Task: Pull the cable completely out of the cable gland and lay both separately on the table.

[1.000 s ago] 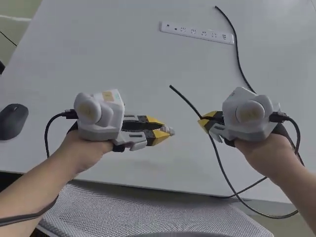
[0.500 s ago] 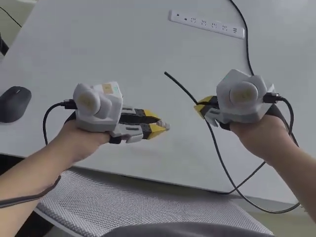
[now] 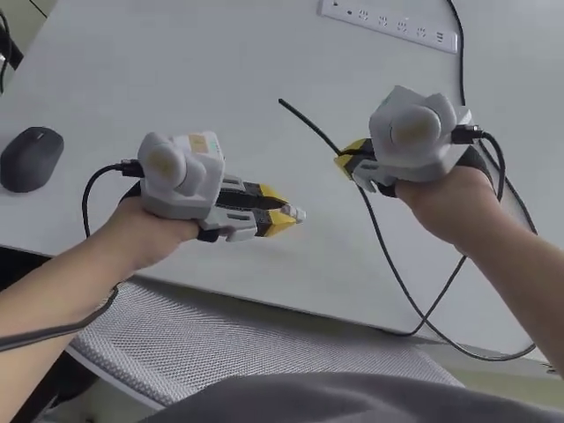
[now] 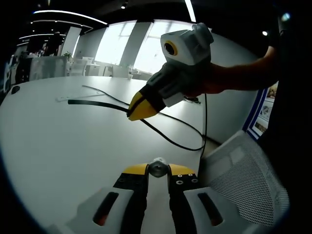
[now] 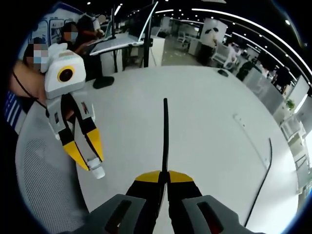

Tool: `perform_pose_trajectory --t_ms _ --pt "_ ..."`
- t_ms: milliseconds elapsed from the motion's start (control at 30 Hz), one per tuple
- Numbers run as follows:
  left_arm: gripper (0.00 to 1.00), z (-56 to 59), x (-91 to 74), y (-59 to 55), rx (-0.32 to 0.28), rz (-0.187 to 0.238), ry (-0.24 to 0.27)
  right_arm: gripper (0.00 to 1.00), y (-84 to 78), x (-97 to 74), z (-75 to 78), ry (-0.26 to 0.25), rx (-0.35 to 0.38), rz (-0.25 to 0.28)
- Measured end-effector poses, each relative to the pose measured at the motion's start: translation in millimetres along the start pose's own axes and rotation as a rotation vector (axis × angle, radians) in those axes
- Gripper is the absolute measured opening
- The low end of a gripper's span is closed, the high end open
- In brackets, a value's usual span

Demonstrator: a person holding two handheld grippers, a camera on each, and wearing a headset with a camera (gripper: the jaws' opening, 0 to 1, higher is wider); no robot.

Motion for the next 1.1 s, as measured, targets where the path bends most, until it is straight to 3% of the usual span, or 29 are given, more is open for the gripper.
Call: perform_pose_trajectory --t_ms 300,500,833,967,1067,1100 --pt "0.15 -6.7 -0.6 -10.8 -0.021 -0.01 0.0 0.0 11.8 21.0 -9.0 0.03 -0.089 0.005" --pt "0.15 -10.7 0.7 -14.5 -0.027 -0.01 0.001 0.0 16.4 38.5 -15.5 0.054 -0.115 0.001" --pt "0.15 -17.7 4.1 -30.1 -0.045 -0.034 0.011 0.0 23.9 62.3 -31.9 0.124 -0.153 0.006" --pt "0.15 -22.0 2.3 -33.5 -0.052 -0.036 0.025 0.0 21.2 70.5 -38.5 0.152 -0.187 0.001" --pt "0.16 -28.0 0.0 -36.4 -0.105 -0.021 0.049 0.0 17.1 76.1 -43.9 0.178 -0.198 0.001" --pt "0.16 -28.8 -0.4 -36.5 -0.093 -0.022 0.052 0.0 15.5 78.7 -45.5 0.183 -0.199 0.001"
Point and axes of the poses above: the centre of the closed fingertips' face, and the gripper's own axes: x roughly forward along the fingers, z roughly to its right, y roughly out of its top, the point moved 5 cm from there along -x, roughly backward along the fingers, and after that the axes turned 12 degrees about -y, right-handed, at the moved point
